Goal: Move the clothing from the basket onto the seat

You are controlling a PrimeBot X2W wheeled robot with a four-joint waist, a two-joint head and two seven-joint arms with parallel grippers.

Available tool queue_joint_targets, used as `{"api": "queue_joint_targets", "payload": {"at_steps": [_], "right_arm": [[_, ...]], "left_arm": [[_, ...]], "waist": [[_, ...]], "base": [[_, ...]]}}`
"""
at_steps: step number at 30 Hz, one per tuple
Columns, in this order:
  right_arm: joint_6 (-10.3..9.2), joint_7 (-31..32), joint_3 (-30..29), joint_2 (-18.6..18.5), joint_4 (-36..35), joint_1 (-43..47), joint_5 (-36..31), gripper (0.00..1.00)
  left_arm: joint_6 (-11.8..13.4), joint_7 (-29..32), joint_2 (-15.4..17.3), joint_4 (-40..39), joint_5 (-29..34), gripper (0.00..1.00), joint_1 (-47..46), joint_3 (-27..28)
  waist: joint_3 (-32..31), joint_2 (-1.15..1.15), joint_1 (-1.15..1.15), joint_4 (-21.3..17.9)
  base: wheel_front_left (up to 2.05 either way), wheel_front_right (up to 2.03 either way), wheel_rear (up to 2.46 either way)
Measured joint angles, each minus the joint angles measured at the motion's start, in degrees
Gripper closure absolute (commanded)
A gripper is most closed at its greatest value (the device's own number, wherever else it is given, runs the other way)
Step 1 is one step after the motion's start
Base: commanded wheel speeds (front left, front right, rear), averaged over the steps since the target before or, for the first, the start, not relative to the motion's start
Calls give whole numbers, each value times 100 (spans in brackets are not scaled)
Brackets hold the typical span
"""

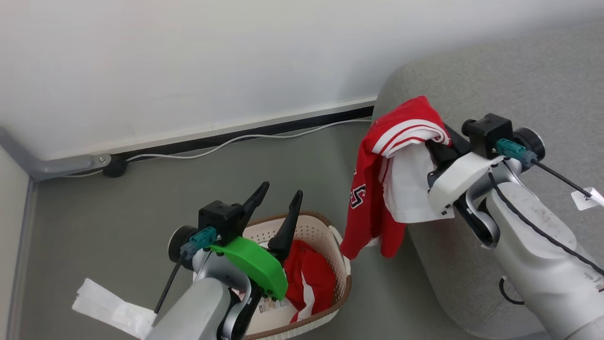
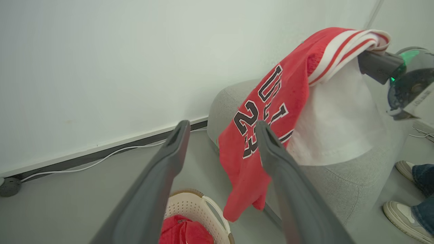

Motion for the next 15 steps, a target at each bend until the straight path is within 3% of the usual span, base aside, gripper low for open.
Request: {"api": "queue_joint_targets", "payload": {"at_steps": [15], "right_arm": [[-54, 3, -298, -625, -550, 42, 101, 100]], "left_arm": [[-119, -158, 13, -46, 18, 0, 258, -233]], "waist": [[-67, 0, 0, -946]], "base": [[0, 0, 0]]}}
